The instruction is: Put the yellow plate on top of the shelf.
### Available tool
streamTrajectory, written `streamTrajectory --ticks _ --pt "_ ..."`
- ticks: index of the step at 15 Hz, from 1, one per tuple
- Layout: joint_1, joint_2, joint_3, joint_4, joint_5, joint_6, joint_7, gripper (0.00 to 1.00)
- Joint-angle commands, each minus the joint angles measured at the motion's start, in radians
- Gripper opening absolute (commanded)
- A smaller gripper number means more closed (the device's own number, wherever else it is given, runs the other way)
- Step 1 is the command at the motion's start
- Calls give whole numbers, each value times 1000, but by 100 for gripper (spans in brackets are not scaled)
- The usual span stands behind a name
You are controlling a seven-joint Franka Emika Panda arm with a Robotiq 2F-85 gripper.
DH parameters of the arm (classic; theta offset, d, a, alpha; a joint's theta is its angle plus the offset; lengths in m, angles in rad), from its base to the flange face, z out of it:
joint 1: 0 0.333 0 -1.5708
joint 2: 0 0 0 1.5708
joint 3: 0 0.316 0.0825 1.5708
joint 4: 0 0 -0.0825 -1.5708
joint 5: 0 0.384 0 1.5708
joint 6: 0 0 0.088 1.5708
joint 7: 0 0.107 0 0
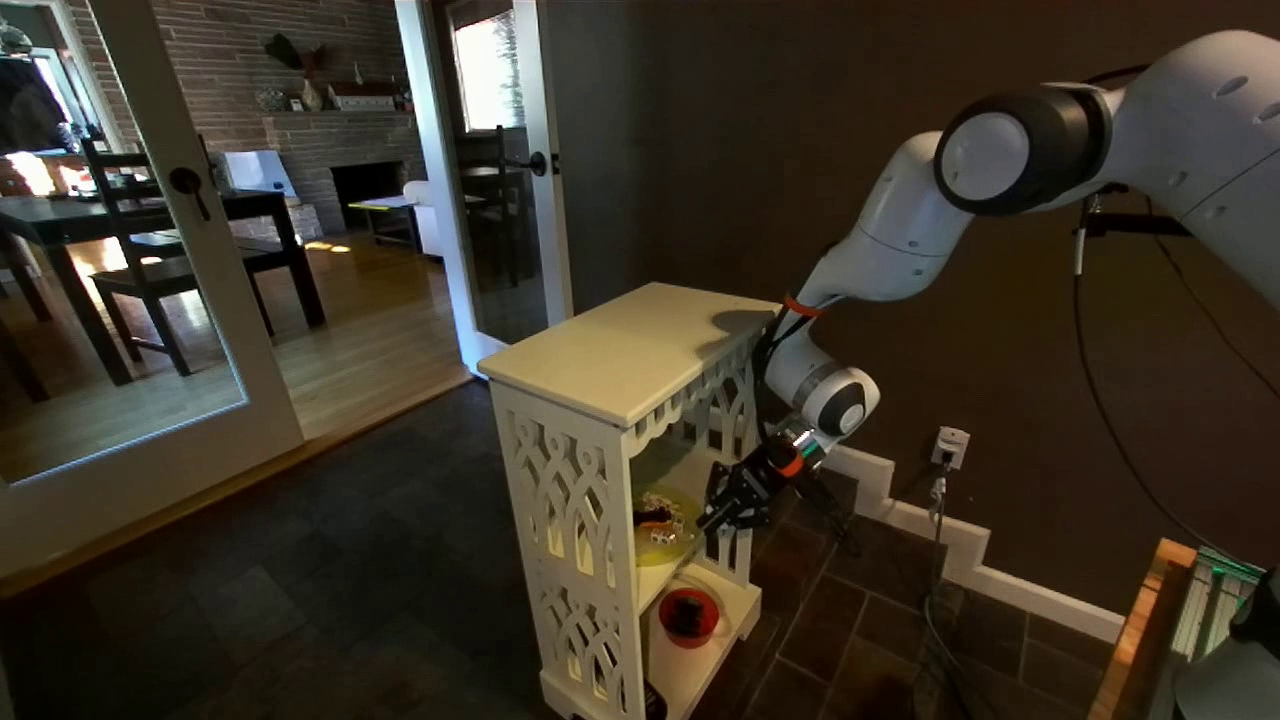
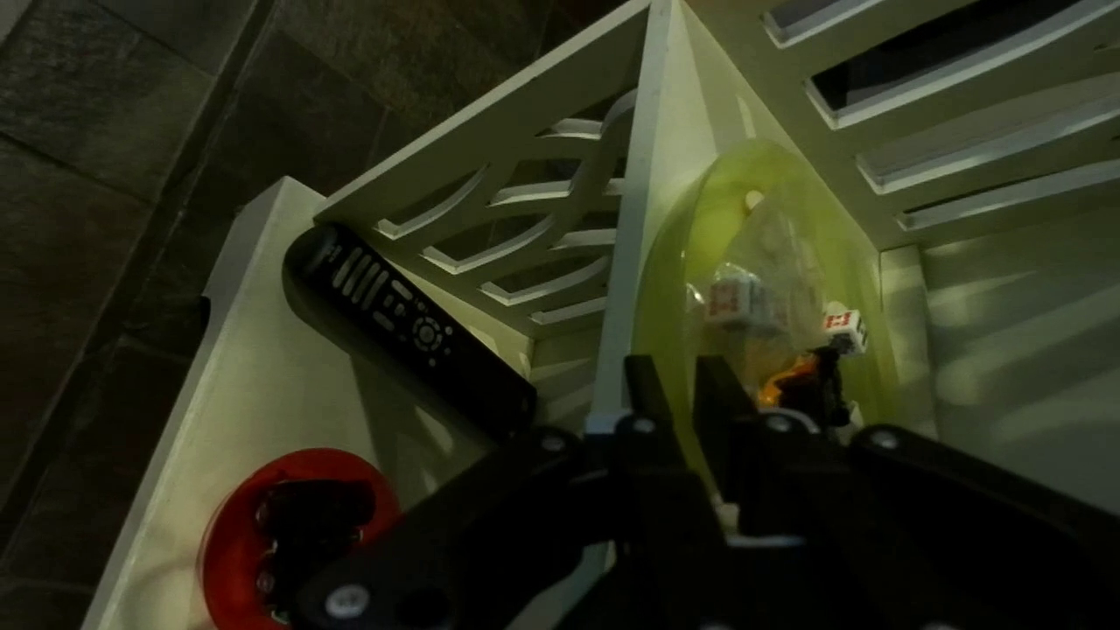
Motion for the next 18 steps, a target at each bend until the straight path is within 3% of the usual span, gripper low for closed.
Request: streamTrajectory --ticks 1,4,6,11,12,18 --pt "25 39 -22 51 -23 -25 73 20" --pt "34 59 -22 72 -45 -29 115 39" --pt "39 67 -23 79 -54 -28 134 43" --pt "42 74 -24 76 -52 -28 149 23" --pt "41 75 -24 74 -52 -32 151 27" --pt "43 74 -25 62 -48 -36 148 25"
